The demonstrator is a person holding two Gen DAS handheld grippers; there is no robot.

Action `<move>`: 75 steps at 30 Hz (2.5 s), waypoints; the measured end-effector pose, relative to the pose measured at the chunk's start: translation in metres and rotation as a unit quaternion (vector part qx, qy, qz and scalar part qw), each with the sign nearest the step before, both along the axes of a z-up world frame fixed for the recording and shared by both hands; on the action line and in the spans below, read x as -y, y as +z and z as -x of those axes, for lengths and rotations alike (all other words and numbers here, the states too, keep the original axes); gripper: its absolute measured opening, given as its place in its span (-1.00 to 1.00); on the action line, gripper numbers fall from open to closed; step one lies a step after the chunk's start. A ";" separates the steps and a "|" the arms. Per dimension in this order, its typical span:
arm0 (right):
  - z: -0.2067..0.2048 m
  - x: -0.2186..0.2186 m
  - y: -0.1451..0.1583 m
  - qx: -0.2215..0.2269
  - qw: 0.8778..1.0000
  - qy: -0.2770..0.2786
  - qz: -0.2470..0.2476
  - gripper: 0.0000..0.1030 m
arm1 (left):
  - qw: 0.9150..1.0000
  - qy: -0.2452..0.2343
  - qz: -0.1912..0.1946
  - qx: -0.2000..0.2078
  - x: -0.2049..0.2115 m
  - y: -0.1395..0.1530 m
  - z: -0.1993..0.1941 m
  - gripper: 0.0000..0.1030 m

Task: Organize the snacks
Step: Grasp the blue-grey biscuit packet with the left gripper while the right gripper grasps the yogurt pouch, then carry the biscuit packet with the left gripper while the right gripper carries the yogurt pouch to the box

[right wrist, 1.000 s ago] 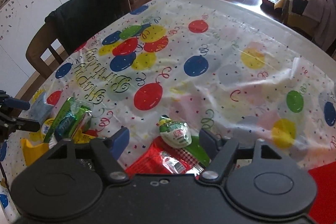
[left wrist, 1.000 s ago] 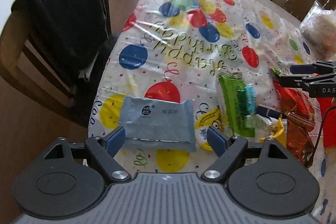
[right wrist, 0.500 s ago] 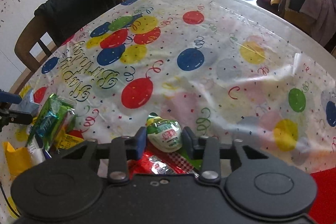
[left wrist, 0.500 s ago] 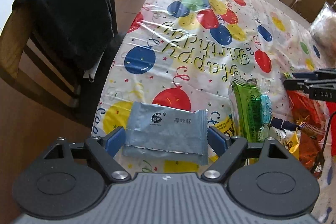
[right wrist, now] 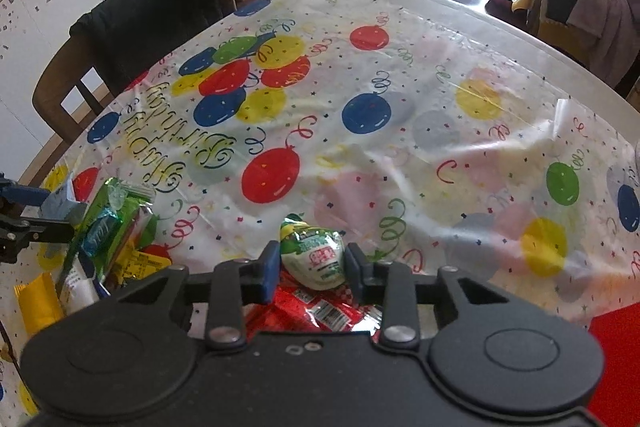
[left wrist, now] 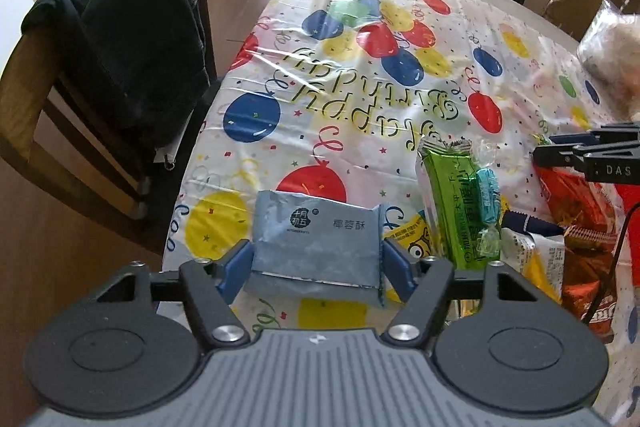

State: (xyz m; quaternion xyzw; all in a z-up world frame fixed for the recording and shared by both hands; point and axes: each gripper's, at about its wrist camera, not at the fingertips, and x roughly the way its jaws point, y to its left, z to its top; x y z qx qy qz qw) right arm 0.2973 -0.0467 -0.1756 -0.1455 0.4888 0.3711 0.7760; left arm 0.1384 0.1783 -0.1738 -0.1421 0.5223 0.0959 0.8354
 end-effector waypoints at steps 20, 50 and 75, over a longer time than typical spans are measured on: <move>0.041 0.045 0.064 0.019 0.997 -0.045 -0.064 -0.37 | 0.996 0.065 0.049 0.044 -0.014 0.026 0.045 0.15; 0.145 0.190 0.152 0.118 0.972 -0.183 -0.086 -0.37 | 0.977 -0.143 0.011 0.156 0.141 0.150 0.043 0.15; 0.080 0.357 0.113 0.099 0.957 -0.268 -0.042 -0.37 | 0.952 -0.279 -0.032 0.122 0.367 0.138 -0.078 0.15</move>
